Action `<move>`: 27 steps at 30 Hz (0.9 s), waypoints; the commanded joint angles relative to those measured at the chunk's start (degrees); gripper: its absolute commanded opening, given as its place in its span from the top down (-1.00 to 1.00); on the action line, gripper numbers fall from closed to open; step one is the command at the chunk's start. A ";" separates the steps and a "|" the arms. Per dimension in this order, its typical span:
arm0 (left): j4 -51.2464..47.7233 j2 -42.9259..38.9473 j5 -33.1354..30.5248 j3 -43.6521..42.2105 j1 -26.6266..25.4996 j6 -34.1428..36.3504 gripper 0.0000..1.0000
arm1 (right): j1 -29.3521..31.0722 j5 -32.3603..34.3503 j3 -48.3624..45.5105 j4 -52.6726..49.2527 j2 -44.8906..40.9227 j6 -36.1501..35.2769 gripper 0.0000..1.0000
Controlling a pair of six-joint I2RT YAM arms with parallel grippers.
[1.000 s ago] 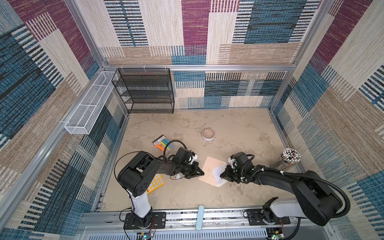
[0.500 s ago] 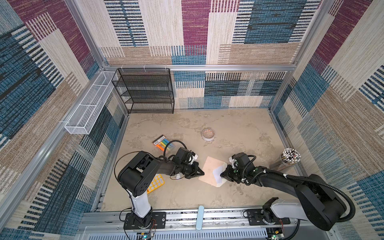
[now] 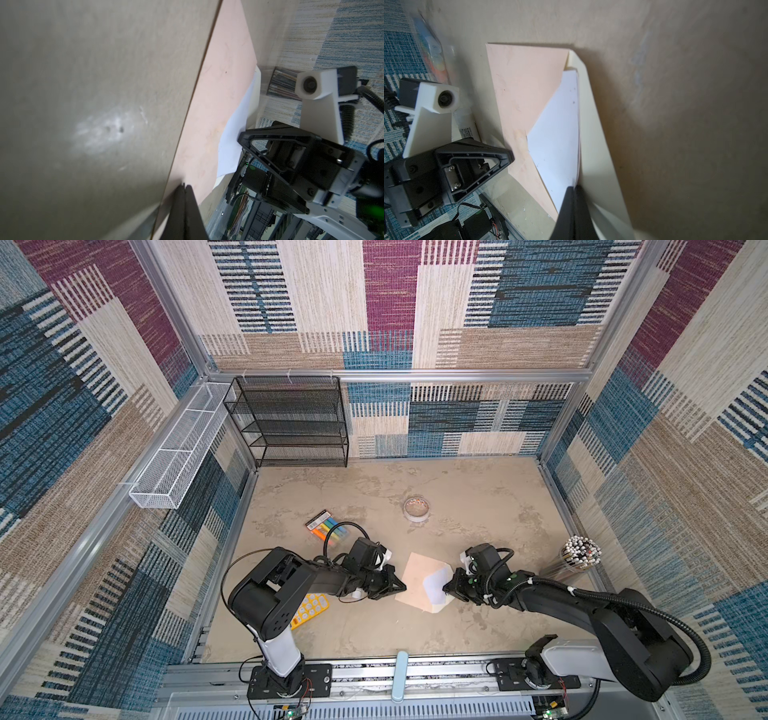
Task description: Place the letter into the envelope and seal it
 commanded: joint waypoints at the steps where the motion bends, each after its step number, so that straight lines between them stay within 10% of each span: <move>1: -10.14 1.07 -10.43 -0.71 0.03 -1.48 1.00 | 0.39 0.32 -0.66 0.79 -0.58 1.07 1.00; 27: -10.01 1.71 -9.83 -0.29 -0.05 -2.28 1.00 | 2.71 4.35 -4.58 10.85 -1.43 10.72 1.00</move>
